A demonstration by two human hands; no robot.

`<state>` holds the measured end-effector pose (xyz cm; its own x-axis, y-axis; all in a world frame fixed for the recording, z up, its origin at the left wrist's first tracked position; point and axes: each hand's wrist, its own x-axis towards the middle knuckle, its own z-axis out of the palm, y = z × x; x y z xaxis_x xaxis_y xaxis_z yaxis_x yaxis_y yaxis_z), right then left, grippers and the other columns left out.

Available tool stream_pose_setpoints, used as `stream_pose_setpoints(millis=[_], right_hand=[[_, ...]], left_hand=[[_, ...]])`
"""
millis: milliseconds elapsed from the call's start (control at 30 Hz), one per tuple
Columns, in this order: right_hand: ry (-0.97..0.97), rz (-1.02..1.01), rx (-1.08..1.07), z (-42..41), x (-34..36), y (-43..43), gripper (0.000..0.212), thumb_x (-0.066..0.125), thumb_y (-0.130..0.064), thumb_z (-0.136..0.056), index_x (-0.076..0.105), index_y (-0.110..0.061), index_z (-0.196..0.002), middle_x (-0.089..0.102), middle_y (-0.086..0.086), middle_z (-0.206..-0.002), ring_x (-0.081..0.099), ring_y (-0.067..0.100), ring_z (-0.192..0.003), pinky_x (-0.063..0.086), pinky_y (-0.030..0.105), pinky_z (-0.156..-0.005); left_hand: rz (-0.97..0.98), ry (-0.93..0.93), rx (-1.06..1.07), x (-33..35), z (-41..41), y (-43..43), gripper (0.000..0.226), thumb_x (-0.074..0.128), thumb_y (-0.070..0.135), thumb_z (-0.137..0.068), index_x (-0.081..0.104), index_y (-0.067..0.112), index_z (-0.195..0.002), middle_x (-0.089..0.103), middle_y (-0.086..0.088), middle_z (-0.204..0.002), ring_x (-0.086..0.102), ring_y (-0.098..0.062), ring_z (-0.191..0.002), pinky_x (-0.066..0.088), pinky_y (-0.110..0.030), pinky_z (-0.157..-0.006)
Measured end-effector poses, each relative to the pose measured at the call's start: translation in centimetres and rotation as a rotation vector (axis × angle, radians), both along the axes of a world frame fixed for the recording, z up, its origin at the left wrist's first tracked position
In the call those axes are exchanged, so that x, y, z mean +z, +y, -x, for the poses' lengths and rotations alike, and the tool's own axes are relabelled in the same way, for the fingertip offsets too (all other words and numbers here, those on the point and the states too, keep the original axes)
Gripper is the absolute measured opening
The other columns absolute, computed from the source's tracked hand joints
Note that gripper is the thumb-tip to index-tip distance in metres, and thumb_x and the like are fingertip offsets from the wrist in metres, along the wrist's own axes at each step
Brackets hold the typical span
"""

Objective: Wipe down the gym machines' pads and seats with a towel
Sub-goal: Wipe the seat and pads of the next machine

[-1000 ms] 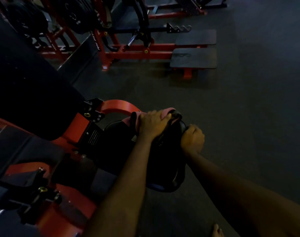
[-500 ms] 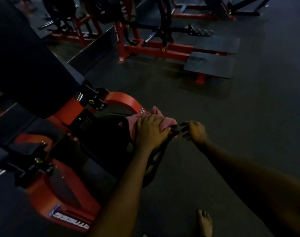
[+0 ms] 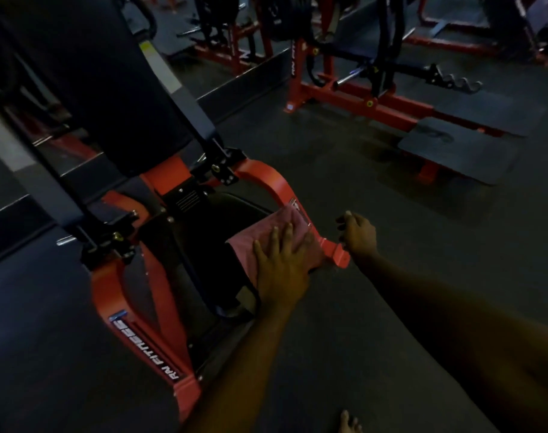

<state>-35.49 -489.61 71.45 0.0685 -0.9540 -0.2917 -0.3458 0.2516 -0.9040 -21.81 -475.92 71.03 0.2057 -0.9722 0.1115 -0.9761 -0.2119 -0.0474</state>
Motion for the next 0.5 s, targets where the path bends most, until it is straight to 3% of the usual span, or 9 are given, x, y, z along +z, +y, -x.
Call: stream_pose_setpoints(millis=[67, 167, 233, 267, 367, 400, 467, 500], right_hand=[[0.020, -0.027, 0.071, -1.3, -0.2, 0.2, 0.036, 0.044, -0.049, -0.097, 0.069, -0.026, -0.087, 0.072, 0.013, -0.103, 0.070, 0.036, -0.096, 0.057, 0.057, -0.088], [-0.010, -0.056, 0.215, -3.3, -0.2, 0.4, 0.049, 0.044, -0.051, -0.098, 0.072, -0.016, -0.115, 0.069, 0.016, -0.119, 0.067, 0.037, -0.108, 0.055, 0.053, -0.095], [-0.013, -0.097, 0.308, -4.4, -0.2, 0.4, 0.060, 0.046, -0.060, -0.093, 0.065, -0.019, -0.133, 0.064, 0.016, -0.131, 0.062, 0.036, -0.119, 0.050, 0.054, -0.104], [-0.013, -0.122, 0.364, -4.9, -0.7, 0.1, 0.055, 0.049, -0.055, -0.096, 0.063, -0.020, -0.136, 0.063, 0.017, -0.133, 0.061, 0.035, -0.121, 0.048, 0.052, -0.107], [-0.007, -0.161, 0.467, -6.0, 0.6, 0.3, 0.032, 0.052, -0.017, -0.104, 0.065, -0.011, -0.133, 0.066, 0.022, -0.126, 0.064, 0.037, -0.113, 0.053, 0.049, -0.099], [0.007, -0.158, 0.470, -6.1, 1.0, 0.3, 0.030, 0.053, -0.014, -0.104, 0.066, -0.011, -0.131, 0.067, 0.024, -0.122, 0.065, 0.039, -0.112, 0.053, 0.052, -0.097], [0.035, -0.165, 0.473, -6.1, 1.5, 0.4, 0.029, 0.054, -0.015, -0.103, 0.068, -0.011, -0.128, 0.068, 0.022, -0.117, 0.066, 0.039, -0.107, 0.055, 0.054, -0.096], [0.040, -0.166, 0.463, -6.0, 1.5, 0.4, 0.028, 0.054, -0.015, -0.103, 0.069, -0.011, -0.127, 0.068, 0.021, -0.116, 0.067, 0.038, -0.104, 0.056, 0.053, -0.094]], left_hand=[[0.029, -0.047, 0.005, -1.0, -0.4, 2.3, 0.087, 0.057, 0.058, -0.087, 0.012, 0.040, -0.159, 0.010, -0.007, -0.169, 0.016, -0.036, -0.153, 0.018, -0.065, -0.116], [0.095, 0.006, 0.096, -0.4, -1.8, 3.8, 0.083, 0.059, 0.059, -0.084, 0.025, 0.040, -0.157, 0.022, -0.007, -0.166, 0.023, -0.033, -0.152, 0.024, -0.063, -0.115], [0.098, 0.055, 0.209, 0.3, -2.2, 4.6, 0.081, 0.054, 0.063, -0.083, 0.028, 0.041, -0.156, 0.025, -0.006, -0.165, 0.023, -0.035, -0.150, 0.022, -0.065, -0.115], [0.097, 0.055, 0.264, 0.1, -1.9, 5.5, 0.081, 0.048, 0.066, -0.083, 0.026, 0.040, -0.157, 0.024, -0.007, -0.165, 0.022, -0.036, -0.151, 0.020, -0.067, -0.115], [0.151, 0.092, 0.460, -1.5, -0.4, 8.4, 0.084, 0.039, 0.073, -0.085, 0.025, 0.035, -0.159, 0.019, -0.010, -0.167, 0.019, -0.041, -0.151, 0.011, -0.069, -0.116], [0.167, 0.217, 0.513, -1.2, -0.1, 8.7, 0.084, 0.042, 0.073, -0.085, 0.028, 0.035, -0.158, 0.021, -0.010, -0.166, 0.020, -0.042, -0.150, 0.008, -0.069, -0.117], [0.321, 0.390, 0.355, -0.6, -0.9, 8.9, 0.075, 0.047, 0.067, -0.087, 0.043, 0.027, -0.150, 0.040, -0.010, -0.155, 0.036, -0.040, -0.142, 0.009, -0.061, -0.120], [0.434, 0.485, 0.226, -0.9, -1.3, 8.9, 0.065, 0.049, 0.059, -0.090, 0.053, 0.017, -0.139, 0.052, -0.010, -0.140, 0.047, -0.038, -0.130, 0.020, -0.055, -0.119]])
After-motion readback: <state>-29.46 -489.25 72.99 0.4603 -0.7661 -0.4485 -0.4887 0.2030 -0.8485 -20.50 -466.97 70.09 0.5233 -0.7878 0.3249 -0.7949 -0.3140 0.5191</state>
